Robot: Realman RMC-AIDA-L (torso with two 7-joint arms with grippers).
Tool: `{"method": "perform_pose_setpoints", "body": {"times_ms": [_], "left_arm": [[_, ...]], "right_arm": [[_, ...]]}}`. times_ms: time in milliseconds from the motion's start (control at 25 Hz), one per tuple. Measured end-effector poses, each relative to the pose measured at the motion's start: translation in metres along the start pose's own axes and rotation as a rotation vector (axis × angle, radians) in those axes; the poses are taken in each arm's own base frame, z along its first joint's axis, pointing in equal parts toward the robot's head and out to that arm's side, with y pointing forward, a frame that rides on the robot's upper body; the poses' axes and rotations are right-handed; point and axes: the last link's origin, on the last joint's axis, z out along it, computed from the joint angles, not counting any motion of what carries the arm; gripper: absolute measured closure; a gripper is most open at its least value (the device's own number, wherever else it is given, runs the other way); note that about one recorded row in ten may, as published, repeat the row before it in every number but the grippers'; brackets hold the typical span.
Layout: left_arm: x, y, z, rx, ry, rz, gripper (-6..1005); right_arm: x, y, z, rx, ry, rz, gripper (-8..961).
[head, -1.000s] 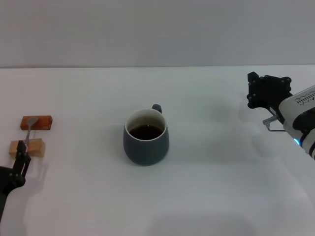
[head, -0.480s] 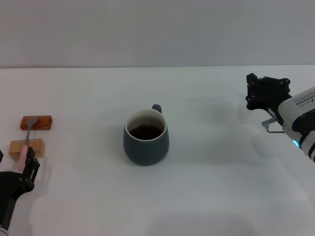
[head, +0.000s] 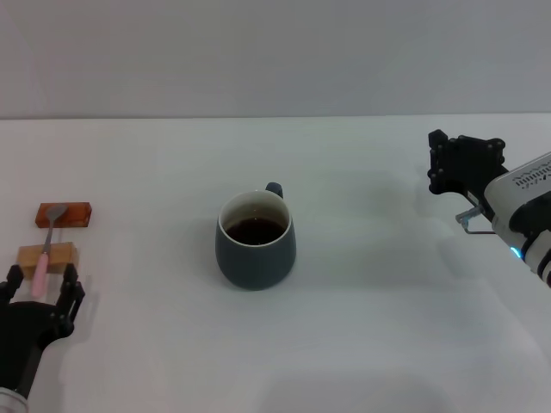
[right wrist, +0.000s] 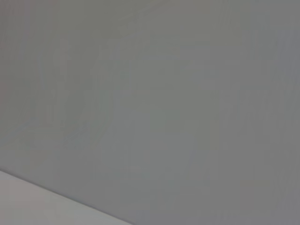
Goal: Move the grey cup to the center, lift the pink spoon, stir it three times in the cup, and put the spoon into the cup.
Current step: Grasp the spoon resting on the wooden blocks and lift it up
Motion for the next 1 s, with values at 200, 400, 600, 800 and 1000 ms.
{"method": "perform_pose_setpoints", "body": {"times_ms": [200,400,600,800,1000], "left_arm": [[-0.001,0.0,0.005,-0.005,-0.017,0.002,297],[-0.001,-0.003,0.008,0.004,-0.019,0.001,299],[-0.001,-0.005,0.01,0.01,-0.02,0.002,300],[-0.003,-0.007,0.011,0.019,-0.029,0.002,302],[-0.004,-0.01,0.013,0.025,-0.036,0.004,304]], "right_arm": [[0.0,0.001,0.0,-0.006,0.001,-0.002,948],[-0.001,0.003,0.0,-0.01,-0.003,0.002,948],[-0.001,0.004,0.001,-0.011,-0.005,0.005,948],[-0.001,0.004,0.001,-0.011,-0.005,0.005,948],[-0.002,0.005,0.001,-0.012,-0.006,0.006,949]]}}
